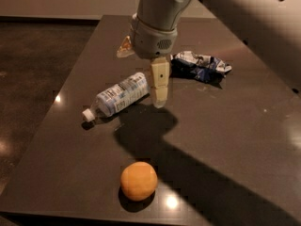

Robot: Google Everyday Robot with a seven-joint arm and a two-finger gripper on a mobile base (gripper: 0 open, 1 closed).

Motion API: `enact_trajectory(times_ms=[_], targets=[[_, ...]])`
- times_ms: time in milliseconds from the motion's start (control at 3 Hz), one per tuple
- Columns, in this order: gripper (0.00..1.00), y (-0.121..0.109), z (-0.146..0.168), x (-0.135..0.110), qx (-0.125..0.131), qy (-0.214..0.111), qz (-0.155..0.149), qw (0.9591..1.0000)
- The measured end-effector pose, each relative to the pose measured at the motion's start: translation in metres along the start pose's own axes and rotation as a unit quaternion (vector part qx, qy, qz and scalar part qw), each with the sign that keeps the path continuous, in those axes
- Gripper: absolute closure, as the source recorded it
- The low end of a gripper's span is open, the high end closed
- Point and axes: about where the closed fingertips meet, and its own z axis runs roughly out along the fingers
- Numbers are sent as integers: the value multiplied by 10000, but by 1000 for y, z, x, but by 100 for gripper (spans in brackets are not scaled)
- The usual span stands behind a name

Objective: Place blue plastic bottle upright

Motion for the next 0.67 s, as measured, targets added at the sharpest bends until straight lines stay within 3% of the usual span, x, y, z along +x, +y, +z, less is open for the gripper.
enact_trajectory(times_ms=[333, 667], targets=[[0, -14, 28, -26, -221, -35, -282, 9994], [0, -17, 44, -36, -321, 43, -397, 9987]])
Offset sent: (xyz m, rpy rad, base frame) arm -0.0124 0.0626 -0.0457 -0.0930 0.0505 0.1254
